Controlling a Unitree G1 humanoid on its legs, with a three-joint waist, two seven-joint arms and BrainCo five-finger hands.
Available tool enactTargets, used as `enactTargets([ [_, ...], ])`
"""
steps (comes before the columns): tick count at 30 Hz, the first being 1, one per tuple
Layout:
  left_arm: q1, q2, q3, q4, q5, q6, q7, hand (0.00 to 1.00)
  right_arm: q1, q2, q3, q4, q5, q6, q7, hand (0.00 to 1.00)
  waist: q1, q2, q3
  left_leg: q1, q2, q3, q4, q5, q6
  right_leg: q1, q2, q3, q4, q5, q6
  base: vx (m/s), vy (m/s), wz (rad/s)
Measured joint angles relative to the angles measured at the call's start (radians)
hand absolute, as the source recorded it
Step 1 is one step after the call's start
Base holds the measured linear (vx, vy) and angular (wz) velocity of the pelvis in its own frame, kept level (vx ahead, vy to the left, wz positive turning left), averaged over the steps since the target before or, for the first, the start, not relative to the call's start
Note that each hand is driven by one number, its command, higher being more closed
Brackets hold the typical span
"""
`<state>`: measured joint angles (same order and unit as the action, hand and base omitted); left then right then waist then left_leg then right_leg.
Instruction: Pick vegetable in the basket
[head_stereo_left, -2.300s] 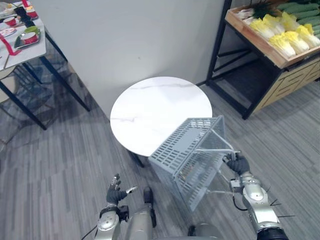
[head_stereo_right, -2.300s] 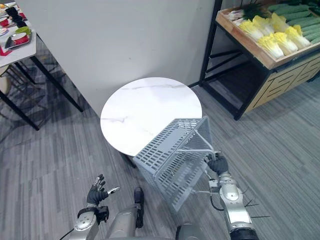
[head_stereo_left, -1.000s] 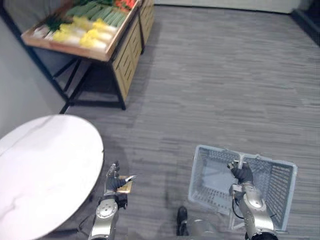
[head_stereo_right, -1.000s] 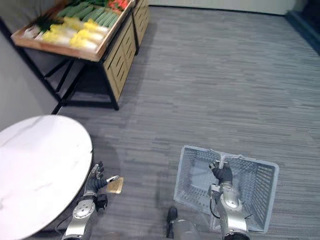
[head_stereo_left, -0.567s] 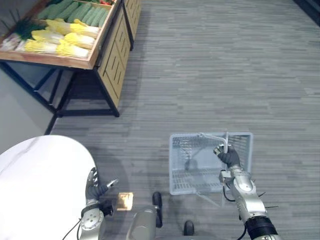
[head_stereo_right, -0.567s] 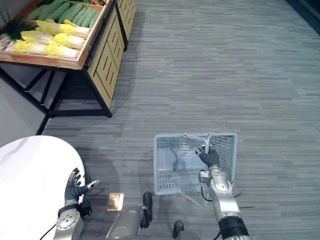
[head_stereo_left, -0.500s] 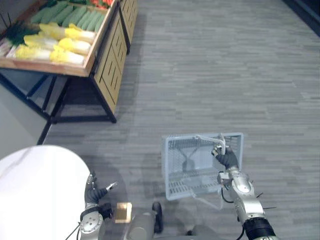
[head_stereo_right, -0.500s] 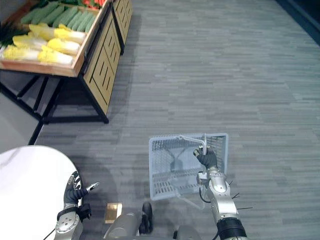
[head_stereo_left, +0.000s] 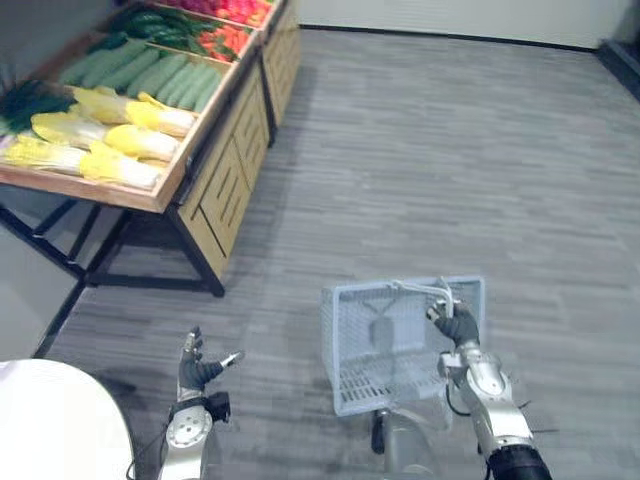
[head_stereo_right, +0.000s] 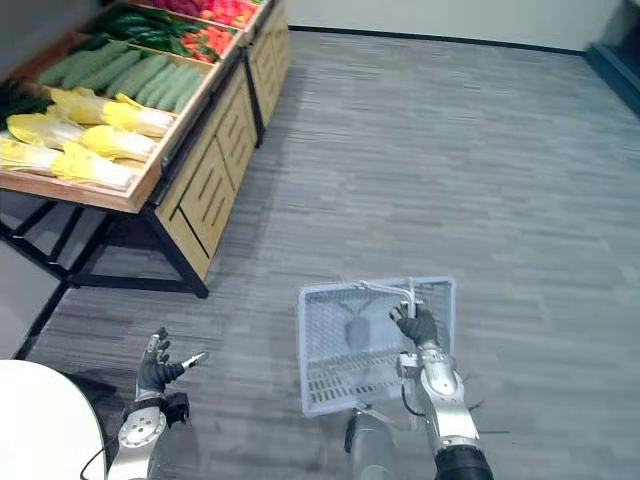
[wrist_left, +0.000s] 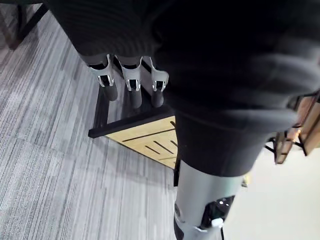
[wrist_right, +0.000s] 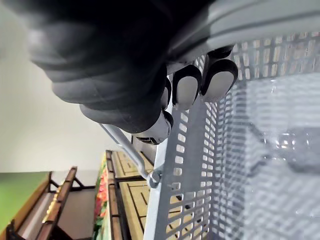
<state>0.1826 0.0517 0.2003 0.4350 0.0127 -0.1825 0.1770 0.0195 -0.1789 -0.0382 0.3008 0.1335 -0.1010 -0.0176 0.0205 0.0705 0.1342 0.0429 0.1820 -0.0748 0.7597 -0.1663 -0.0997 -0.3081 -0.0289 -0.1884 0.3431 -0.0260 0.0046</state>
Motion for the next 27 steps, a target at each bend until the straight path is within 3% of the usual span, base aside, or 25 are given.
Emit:
enactTargets([
  [1, 0.002, -0.018, -0.004, 0.001, -0.001, 0.001, -0.002, 0.00, 0.020, 0.005, 0.003, -0.026, 0.001, 0.001, -0.006, 1.00, 0.024, 0.009, 0.006, -0.119, 0.083, 0.055, 0.254, 0.106, -0.005, 0.101, 0.044, -0.017, -0.053, -0.034, -0.027, 0.59, -0.208, 0.11],
  [2, -0.007, -0.021, -0.015, 0.003, -0.002, 0.001, -0.002, 0.00, 0.032, 0.015, -0.005, -0.053, 0.003, 0.001, -0.012, 1.00, 0.030, -0.004, 0.015, -0.199, 0.099, 0.108, 0.343, 0.040, 0.042, 0.181, 0.054, -0.022, -0.103, -0.049, -0.039, 0.57, -0.193, 0.15],
  [3, -0.007, -0.021, -0.019, 0.003, -0.003, 0.001, -0.002, 0.00, 0.035, 0.017, -0.005, -0.066, 0.004, 0.001, -0.017, 1.00, 0.029, -0.018, 0.021, -0.236, 0.089, 0.135, 0.341, 0.006, 0.056, 0.219, 0.045, -0.023, -0.132, -0.058, -0.044, 0.63, -0.183, 0.17],
  [4, -0.008, -0.019, -0.024, 0.004, -0.003, 0.001, -0.003, 0.00, 0.040, 0.016, -0.007, -0.091, 0.005, -0.002, -0.024, 1.00, 0.033, -0.043, 0.021, -0.302, 0.052, 0.200, 0.266, -0.048, 0.078, 0.272, 0.023, -0.022, -0.176, -0.072, -0.040, 0.58, -0.121, 0.07],
  [5, -0.010, -0.014, -0.032, 0.003, -0.004, 0.001, -0.003, 0.00, 0.035, 0.015, -0.025, -0.093, 0.008, -0.015, -0.026, 1.00, 0.049, -0.058, 0.024, -0.350, 0.008, 0.246, 0.124, -0.063, 0.098, 0.309, 0.002, -0.010, -0.203, -0.085, -0.032, 0.56, -0.086, -0.07],
  [6, -0.011, -0.011, -0.036, -0.001, -0.004, 0.000, -0.003, 0.00, 0.027, 0.013, -0.036, -0.093, 0.012, -0.016, -0.028, 1.00, 0.054, -0.059, 0.024, -0.377, -0.020, 0.261, 0.000, -0.062, 0.097, 0.333, -0.006, -0.002, -0.219, -0.097, -0.020, 0.34, -0.011, -0.16],
  [7, -0.003, -0.013, -0.033, -0.003, -0.004, 0.000, -0.003, 0.00, 0.022, 0.010, -0.049, -0.093, 0.013, -0.016, -0.028, 1.00, 0.055, -0.054, 0.025, -0.391, -0.031, 0.269, -0.083, -0.058, 0.091, 0.352, -0.006, 0.000, -0.231, -0.105, -0.015, 0.36, 0.046, -0.16],
  [9, 0.015, -0.019, -0.027, -0.008, -0.004, 0.002, -0.002, 0.00, 0.018, -0.006, -0.067, -0.093, 0.013, -0.016, -0.046, 1.00, 0.075, -0.019, 0.023, -0.414, -0.055, 0.298, -0.415, 0.020, 0.023, 0.436, -0.006, 0.009, -0.268, -0.146, 0.021, 0.50, 0.130, -0.17],
  [11, 0.027, -0.029, -0.007, -0.037, -0.004, 0.003, -0.002, 0.00, 0.018, -0.014, -0.070, -0.093, 0.013, -0.015, -0.050, 1.00, 0.082, -0.008, 0.018, -0.414, -0.047, 0.336, -0.503, 0.089, 0.020, 0.479, -0.006, 0.016, -0.280, -0.175, 0.052, 0.59, 0.219, -0.19],
  [12, 0.034, -0.026, 0.009, -0.063, -0.004, 0.002, -0.001, 0.00, 0.020, -0.012, -0.067, -0.090, 0.013, -0.013, -0.053, 1.00, 0.100, -0.015, 0.000, -0.404, -0.050, 0.387, -0.476, 0.183, 0.083, 0.514, -0.023, 0.028, -0.282, -0.206, 0.064, 0.64, 0.222, -0.13],
  [13, 0.032, -0.025, 0.015, -0.070, -0.004, 0.003, -0.001, 0.00, 0.020, -0.014, -0.062, -0.089, 0.013, -0.010, -0.052, 1.00, 0.101, -0.037, -0.008, -0.410, -0.067, 0.400, -0.449, 0.171, 0.134, 0.519, -0.045, 0.031, -0.272, -0.206, 0.069, 0.64, 0.210, -0.01],
  [15, 0.024, -0.031, 0.018, -0.078, -0.003, 0.002, -0.003, 0.00, 0.021, -0.009, -0.063, -0.069, 0.012, -0.004, -0.043, 1.00, 0.103, -0.075, -0.013, -0.387, -0.114, 0.408, -0.407, 0.119, 0.231, 0.484, -0.107, 0.054, -0.124, -0.194, 0.106, 0.68, 0.266, 0.22],
  [17, 0.021, -0.028, 0.029, -0.073, -0.003, 0.005, -0.002, 0.00, 0.012, 0.002, -0.063, -0.038, 0.005, -0.004, -0.036, 1.00, 0.099, -0.100, -0.023, -0.347, -0.156, 0.394, -0.393, 0.041, 0.223, 0.344, -0.152, 0.123, 0.236, -0.162, 0.256, 0.60, 0.220, 0.37],
  [18, 0.012, -0.024, 0.027, -0.070, -0.003, 0.012, -0.002, 0.00, 0.013, 0.004, -0.063, -0.015, -0.002, -0.003, -0.029, 1.00, 0.084, -0.102, -0.023, -0.297, -0.183, 0.365, -0.397, 0.013, 0.229, 0.246, -0.165, 0.164, 0.488, -0.123, 0.272, 0.60, 0.154, 0.71],
  [19, 0.013, -0.018, 0.023, -0.069, -0.003, 0.014, -0.002, 0.00, 0.016, 0.010, -0.061, 0.002, -0.009, 0.002, -0.023, 1.00, 0.072, -0.103, -0.021, -0.237, -0.204, 0.338, -0.420, 0.002, 0.236, 0.206, -0.173, 0.160, 0.609, -0.126, 0.267, 0.72, 0.157, 0.91],
  [20, 0.013, -0.008, 0.004, -0.069, -0.003, 0.015, -0.001, 0.00, 0.031, 0.019, -0.059, 0.012, -0.011, 0.004, -0.020, 1.00, 0.067, -0.099, -0.018, -0.142, -0.220, 0.308, -0.475, 0.000, 0.239, 0.170, -0.177, 0.142, 0.675, -0.150, 0.222, 0.59, 0.106, 0.73],
  [23, 0.006, 0.015, -0.011, -0.068, -0.011, 0.011, -0.001, 0.00, 0.044, 0.020, -0.021, -0.007, -0.011, 0.000, -0.005, 1.00, 0.043, -0.089, -0.017, 0.001, -0.220, 0.218, -0.565, -0.005, 0.240, 0.038, -0.138, 0.084, 0.528, -0.215, 0.102, 0.52, 0.012, 0.79],
  [24, -0.008, 0.021, -0.013, -0.060, -0.013, 0.011, -0.002, 0.00, 0.051, 0.019, -0.023, -0.015, -0.011, -0.002, -0.002, 1.00, 0.035, -0.090, -0.017, 0.014, -0.217, 0.191, -0.571, -0.010, 0.237, 0.001, -0.117, 0.091, 0.421, -0.217, 0.094, 0.55, -0.115, 1.30],
  [25, -0.022, 0.014, -0.015, -0.055, -0.020, 0.011, -0.001, 0.00, 0.058, 0.018, -0.028, -0.024, -0.009, -0.003, -0.002, 1.00, 0.017, -0.089, -0.017, 0.039, -0.212, 0.135, -0.568, -0.040, 0.222, -0.032, -0.078, 0.151, 0.211, -0.187, 0.094, 0.56, -0.174, 1.21],
  [27, -0.030, 0.012, -0.024, -0.047, -0.020, 0.011, -0.001, 0.00, 0.078, 0.018, -0.033, -0.051, -0.009, -0.002, -0.002, 1.00, 0.014, -0.092, -0.018, 0.065, -0.213, 0.093, -0.558, -0.076, 0.206, -0.046, -0.051, 0.241, 0.064, -0.131, 0.105, 0.42, -0.180, 1.02],
])
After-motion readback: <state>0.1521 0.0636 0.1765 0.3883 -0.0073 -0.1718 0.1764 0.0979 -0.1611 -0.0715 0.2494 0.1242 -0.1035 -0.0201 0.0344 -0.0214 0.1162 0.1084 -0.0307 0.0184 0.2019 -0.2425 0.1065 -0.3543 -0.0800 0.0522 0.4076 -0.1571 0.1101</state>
